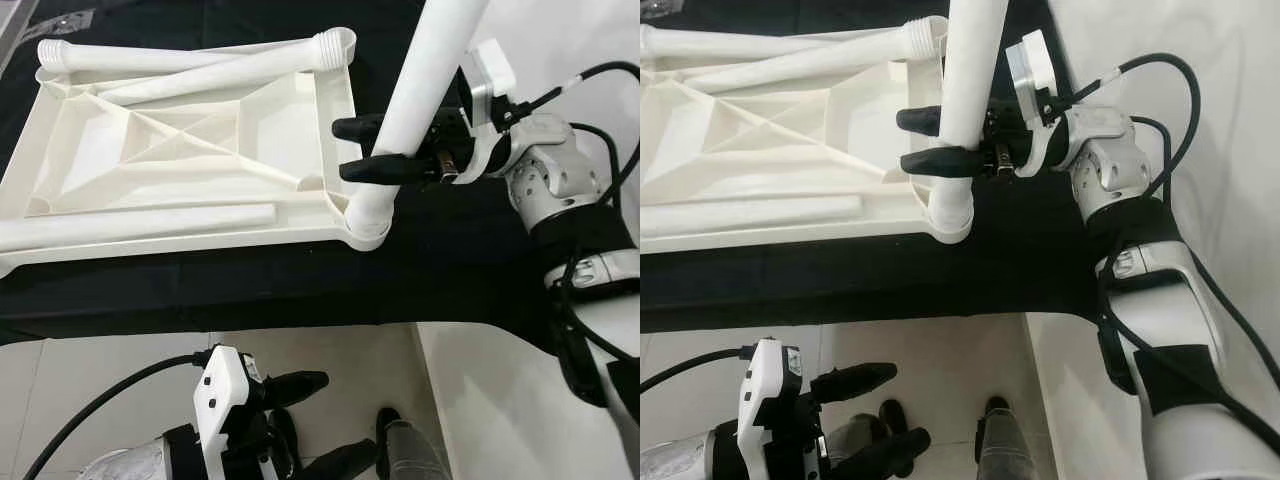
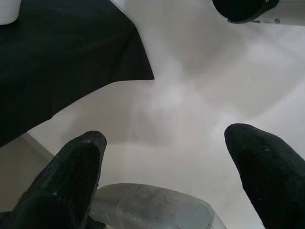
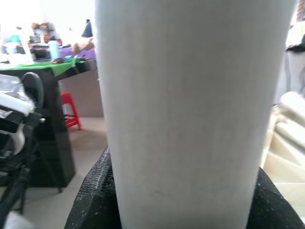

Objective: Building children table

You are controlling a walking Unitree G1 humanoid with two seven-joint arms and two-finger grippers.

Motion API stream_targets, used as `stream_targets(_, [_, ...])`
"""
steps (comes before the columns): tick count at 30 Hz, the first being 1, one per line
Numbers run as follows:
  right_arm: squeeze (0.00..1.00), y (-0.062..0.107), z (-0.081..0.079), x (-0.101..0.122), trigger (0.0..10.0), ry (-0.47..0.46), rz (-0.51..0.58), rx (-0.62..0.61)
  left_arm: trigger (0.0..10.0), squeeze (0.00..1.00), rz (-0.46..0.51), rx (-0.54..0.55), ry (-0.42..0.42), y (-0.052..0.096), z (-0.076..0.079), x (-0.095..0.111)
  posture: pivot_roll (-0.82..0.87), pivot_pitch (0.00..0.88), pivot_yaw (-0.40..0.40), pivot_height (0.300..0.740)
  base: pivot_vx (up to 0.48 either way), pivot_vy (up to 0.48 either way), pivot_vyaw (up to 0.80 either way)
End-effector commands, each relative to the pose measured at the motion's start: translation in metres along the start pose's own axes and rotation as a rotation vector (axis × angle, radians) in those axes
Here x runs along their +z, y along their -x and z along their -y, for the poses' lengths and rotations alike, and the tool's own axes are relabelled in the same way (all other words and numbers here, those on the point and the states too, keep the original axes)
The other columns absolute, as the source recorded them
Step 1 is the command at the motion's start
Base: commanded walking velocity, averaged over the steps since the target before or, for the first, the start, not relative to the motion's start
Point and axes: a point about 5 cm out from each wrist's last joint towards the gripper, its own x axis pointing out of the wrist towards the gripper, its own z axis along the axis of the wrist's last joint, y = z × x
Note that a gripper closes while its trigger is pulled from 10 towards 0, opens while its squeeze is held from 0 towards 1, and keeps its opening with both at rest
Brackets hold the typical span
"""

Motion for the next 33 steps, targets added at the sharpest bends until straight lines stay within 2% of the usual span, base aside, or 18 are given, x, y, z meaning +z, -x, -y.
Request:
stream_targets(1, [0.0,-0.009,-0.005,-0.015,10.0,-0.076,-0.026,0.064,10.0,0.0,-0.03,0.003,0.015,0.002,0.001,-0.006,0.01,0.381,0.053,0.74,0.0,0.0,0.0])
stream_targets(10, [0.0,-0.033,-0.005,-0.021,10.0,-0.116,-0.061,0.151,10.0,0.0,-0.027,0.009,0.014,0.002,0.002,-0.005,0.01,0.387,0.043,0.74,0.0,0.0,0.0])
stream_targets(14, [0.0,-0.046,-0.014,-0.02,10.0,-0.149,-0.007,0.231,10.0,0.0,-0.025,0.011,0.015,0.002,0.004,-0.005,0.02,0.391,0.035,0.74,0.0,0.0,0.0])
stream_targets(15, [0.0,-0.053,-0.02,-0.022,10.0,-0.17,0.014,0.281,10.0,0.0,-0.023,0.011,0.015,0.002,0.004,-0.004,0.02,0.392,0.036,0.74,0.0,0.0,0.0])
stream_targets(22, [0.0,-0.063,-0.03,-0.025,10.0,-0.175,0.035,0.351,10.0,0.0,-0.023,0.008,0.016,0.002,0.004,-0.004,0.02,0.391,0.036,0.74,0.0,0.0,0.0])
stream_targets(24, [0.0,-0.07,-0.035,-0.028,10.0,-0.144,0.026,0.38,10.0,0.0,-0.025,0.007,0.017,0.002,0.004,-0.005,0.02,0.386,0.038,0.74,0.0,0.0,0.0])
stream_targets(28, [0.0,-0.072,-0.035,-0.03,10.0,-0.121,0.018,0.383,10.0,0.0,-0.025,0.006,0.017,0.001,0.003,-0.005,0.02,0.381,0.036,0.74,0.0,0.0,0.0])
stream_targets(31, [0.0,-0.075,-0.035,-0.038,10.0,-0.031,-0.066,0.385,10.0,0.0,-0.026,0.01,0.014,0.001,0.003,-0.006,0.02,0.376,0.035,0.74,0.0,0.0,0.0])
stream_targets(33, [0.0,-0.074,-0.037,-0.04,10.0,-0.01,-0.094,0.393,10.0,0.0,-0.026,0.011,0.014,0.001,0.003,-0.006,0.02,0.375,0.035,0.74,0.0,0.0,0.0])
